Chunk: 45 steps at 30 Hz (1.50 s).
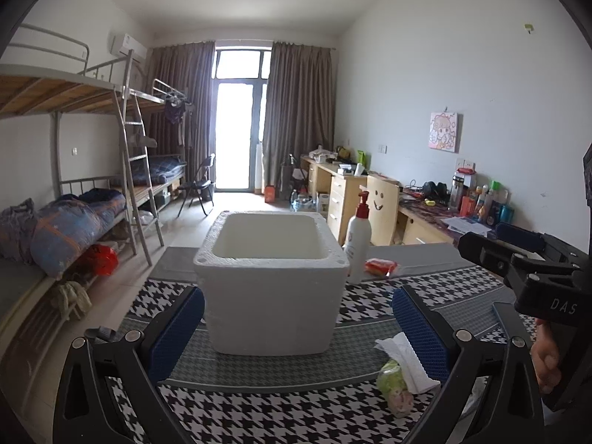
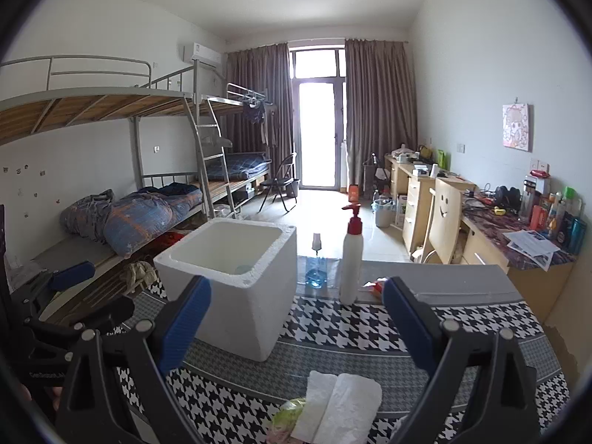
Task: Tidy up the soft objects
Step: 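Move both tools back toward the remaining tissues and grey sock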
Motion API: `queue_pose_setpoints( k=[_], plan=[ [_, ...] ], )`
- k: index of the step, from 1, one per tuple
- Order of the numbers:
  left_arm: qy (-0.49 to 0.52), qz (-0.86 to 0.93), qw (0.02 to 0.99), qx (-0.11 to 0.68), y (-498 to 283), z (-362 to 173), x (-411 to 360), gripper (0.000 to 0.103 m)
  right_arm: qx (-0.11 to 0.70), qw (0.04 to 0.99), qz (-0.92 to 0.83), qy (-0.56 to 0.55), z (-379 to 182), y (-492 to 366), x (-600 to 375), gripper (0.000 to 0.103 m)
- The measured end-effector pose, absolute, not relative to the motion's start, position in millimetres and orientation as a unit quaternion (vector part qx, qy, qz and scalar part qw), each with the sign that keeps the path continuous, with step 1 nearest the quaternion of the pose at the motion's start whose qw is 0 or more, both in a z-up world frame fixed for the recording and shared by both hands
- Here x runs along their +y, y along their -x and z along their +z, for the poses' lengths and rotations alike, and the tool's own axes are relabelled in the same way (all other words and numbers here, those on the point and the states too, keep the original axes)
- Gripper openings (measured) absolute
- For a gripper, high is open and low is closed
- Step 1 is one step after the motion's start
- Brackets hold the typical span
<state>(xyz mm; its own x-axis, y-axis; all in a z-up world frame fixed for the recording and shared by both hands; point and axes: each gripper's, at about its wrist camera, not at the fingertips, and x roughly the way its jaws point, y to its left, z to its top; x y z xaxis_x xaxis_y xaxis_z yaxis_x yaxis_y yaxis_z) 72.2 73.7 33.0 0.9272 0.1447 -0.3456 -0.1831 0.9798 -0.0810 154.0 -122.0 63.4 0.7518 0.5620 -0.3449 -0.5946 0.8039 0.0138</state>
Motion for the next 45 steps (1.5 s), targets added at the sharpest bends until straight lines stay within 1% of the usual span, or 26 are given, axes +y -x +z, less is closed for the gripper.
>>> queue_pose_setpoints(
  k=[12,28,45],
  plan=[
    [0.057,0.058,0.982,0.168,-70.1,21.2,58.6,0.102,0.168,0.941,0.289,0.049,50.9,-144.7,-147.1,0.096],
    [0.062,0.005,0.979,0.196,-77.3,1.5,31.9,0.102,0.171,0.956,0.234,0.049,34.4,-132.4,-179.6,0.096],
    [0.046,0.000,0.973,0.226,-86.9,-18.5,14.8,0.102,0.207,0.956,0.205,0.042,9.6,-140.8,-203.7,0.096]
  ],
)
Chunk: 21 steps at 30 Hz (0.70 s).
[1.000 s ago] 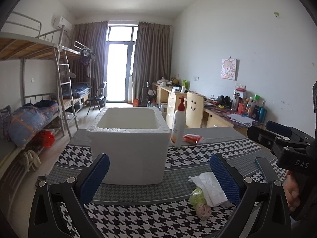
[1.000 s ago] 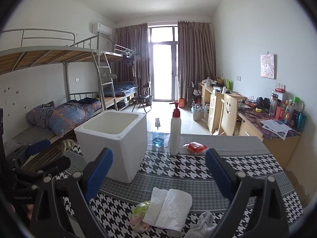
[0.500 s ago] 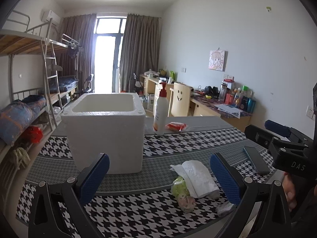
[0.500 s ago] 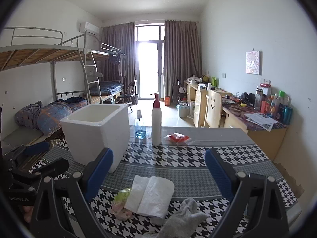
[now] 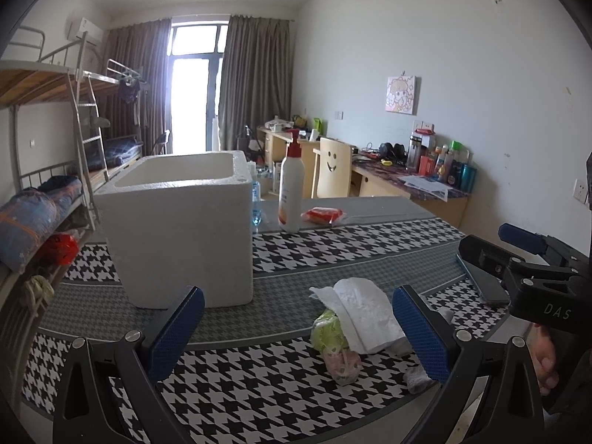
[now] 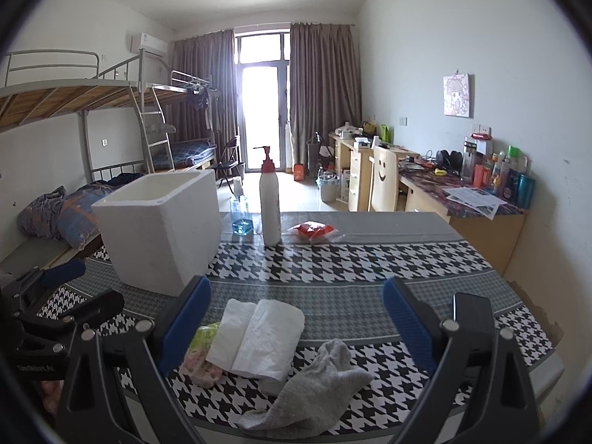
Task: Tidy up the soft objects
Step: 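Move both tools back toward the remaining tissues and grey sock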
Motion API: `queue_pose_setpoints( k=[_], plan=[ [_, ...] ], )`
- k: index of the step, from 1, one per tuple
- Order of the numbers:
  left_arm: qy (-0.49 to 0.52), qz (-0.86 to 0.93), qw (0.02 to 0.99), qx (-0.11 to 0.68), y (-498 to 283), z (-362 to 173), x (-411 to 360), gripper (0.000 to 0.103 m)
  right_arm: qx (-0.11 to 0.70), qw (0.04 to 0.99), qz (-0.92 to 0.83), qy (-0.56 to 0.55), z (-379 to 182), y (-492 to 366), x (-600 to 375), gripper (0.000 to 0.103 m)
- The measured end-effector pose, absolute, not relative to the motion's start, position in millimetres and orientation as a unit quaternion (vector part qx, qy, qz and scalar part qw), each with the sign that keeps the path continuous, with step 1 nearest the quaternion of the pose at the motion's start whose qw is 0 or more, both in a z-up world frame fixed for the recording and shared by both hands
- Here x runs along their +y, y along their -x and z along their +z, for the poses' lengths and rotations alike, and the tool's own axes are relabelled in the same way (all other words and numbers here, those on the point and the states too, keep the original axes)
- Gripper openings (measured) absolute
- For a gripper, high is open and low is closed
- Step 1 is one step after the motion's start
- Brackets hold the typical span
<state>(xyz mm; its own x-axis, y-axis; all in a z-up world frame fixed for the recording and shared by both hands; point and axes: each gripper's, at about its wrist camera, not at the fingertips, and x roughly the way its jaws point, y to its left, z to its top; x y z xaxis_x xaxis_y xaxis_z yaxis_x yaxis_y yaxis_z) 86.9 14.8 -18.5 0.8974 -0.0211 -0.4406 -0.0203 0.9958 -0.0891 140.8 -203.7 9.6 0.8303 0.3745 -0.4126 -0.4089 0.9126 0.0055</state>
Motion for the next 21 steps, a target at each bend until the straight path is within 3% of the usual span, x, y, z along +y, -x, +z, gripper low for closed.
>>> queue_pose_setpoints(
  k=[21],
  plan=[
    [0.033,-0.024,0.958,0.283,-108.1,-49.7,-3.7,0.102,0.273,0.946,0.169,0.032,-29.8,-146.4,-228.8,0.096]
  ],
)
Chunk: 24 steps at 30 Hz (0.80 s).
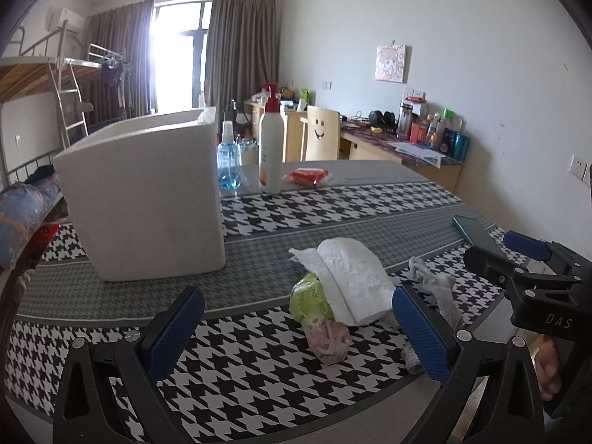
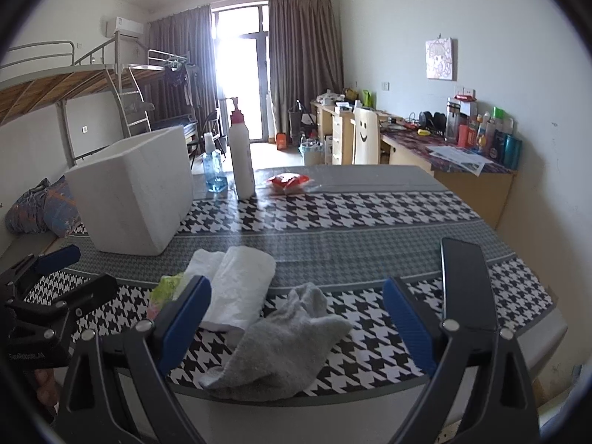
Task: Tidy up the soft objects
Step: 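Move both tools back toward the remaining tissues and grey sock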
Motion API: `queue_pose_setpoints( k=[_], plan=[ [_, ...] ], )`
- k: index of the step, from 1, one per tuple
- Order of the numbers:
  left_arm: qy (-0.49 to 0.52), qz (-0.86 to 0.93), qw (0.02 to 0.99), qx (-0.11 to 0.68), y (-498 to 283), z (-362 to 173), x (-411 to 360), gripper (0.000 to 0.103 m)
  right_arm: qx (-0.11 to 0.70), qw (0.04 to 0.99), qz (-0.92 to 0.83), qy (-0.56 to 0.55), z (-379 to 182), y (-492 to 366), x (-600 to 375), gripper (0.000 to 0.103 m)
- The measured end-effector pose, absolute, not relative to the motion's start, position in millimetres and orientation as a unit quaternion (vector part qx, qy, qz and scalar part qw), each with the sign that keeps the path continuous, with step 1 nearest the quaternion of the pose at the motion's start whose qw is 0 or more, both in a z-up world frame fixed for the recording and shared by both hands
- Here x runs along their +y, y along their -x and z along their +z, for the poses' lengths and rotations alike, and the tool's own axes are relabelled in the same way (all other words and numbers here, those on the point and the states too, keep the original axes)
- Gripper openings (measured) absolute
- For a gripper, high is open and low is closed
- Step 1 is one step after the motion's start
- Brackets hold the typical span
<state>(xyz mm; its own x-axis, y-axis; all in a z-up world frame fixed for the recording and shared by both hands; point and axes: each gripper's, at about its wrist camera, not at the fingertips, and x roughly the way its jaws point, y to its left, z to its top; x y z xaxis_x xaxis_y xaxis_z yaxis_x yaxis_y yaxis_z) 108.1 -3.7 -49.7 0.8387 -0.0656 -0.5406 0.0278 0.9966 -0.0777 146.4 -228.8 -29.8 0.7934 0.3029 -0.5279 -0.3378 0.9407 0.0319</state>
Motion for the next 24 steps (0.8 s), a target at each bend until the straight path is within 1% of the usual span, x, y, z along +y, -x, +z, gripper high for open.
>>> queue_pose_setpoints(
  k=[19,22,24],
  plan=[
    [0.018,-0.038,0.934,0.356,-130.4,-85.3,-18.6,0.101,0.318,0.934,0.159,0.032,-55.7,-151.0,-230.1,0.096],
    [0.017,-0.043,0.929,0.367,-133.6,-90.3,-21.2,0.098,0.320,0.934,0.158,0.034,-57.8,-150.2,-230.2,0.096],
    [0.016,-0.039,0.927,0.374,-136.8,-93.3,-21.8,0.094,0.323,0.933,0.157,0.033,-59.6,-150.8,-231.8,0.096]
  ],
)
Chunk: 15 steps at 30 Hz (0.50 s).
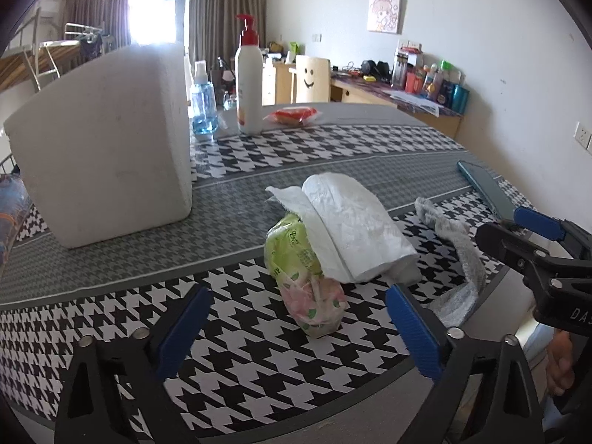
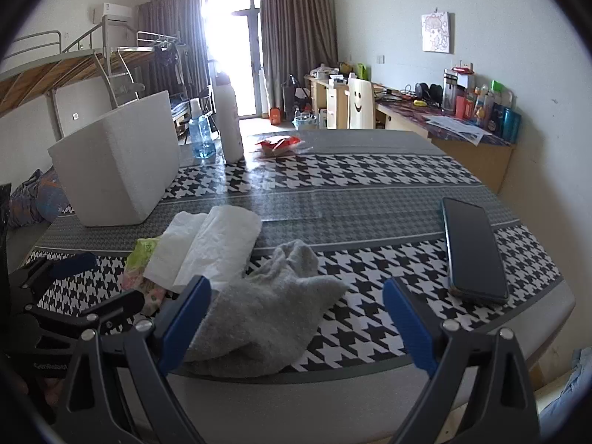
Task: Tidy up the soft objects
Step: 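Move both tools back toward the remaining tissues and grey sock, then close the left gripper on the floral wipes packet while the right gripper approaches the grey sock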
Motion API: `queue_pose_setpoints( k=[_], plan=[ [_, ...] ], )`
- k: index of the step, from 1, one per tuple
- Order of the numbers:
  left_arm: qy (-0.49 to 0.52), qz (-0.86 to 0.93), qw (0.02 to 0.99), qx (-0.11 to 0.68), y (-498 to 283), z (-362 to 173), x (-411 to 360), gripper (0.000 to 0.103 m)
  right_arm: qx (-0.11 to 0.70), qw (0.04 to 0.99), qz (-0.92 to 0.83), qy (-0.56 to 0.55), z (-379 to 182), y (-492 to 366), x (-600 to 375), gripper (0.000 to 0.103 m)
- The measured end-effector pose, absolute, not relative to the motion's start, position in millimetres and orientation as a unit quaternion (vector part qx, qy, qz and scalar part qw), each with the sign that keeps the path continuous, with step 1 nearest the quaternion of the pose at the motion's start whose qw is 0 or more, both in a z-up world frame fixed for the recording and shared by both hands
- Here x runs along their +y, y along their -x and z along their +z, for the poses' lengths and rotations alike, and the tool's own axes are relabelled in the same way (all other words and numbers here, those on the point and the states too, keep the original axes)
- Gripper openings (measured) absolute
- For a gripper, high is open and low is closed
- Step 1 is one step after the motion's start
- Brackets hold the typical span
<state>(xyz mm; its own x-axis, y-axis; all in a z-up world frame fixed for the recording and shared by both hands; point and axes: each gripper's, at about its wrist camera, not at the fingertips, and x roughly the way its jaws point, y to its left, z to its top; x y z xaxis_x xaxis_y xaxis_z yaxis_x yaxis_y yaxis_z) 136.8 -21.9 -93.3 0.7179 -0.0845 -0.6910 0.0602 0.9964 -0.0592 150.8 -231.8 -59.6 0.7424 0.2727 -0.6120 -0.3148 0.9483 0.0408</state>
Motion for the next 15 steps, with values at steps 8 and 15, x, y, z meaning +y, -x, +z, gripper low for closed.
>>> queue_pose_setpoints(
  k=[8,15],
  plan=[
    [-0.009,-0.040,0.921,0.388,-142.2,-103.3,-33.1,0.087,0.331,0.930,0.157,0.026,-65.7,-155.0,-236.4,0.096],
    [-0.009,-0.042,0.915,0.402,-149.2,-108.6,-35.4,0.068,0.341,0.926,0.164,0.014,-72.3,-155.2,-241.9,0.096]
  ],
)
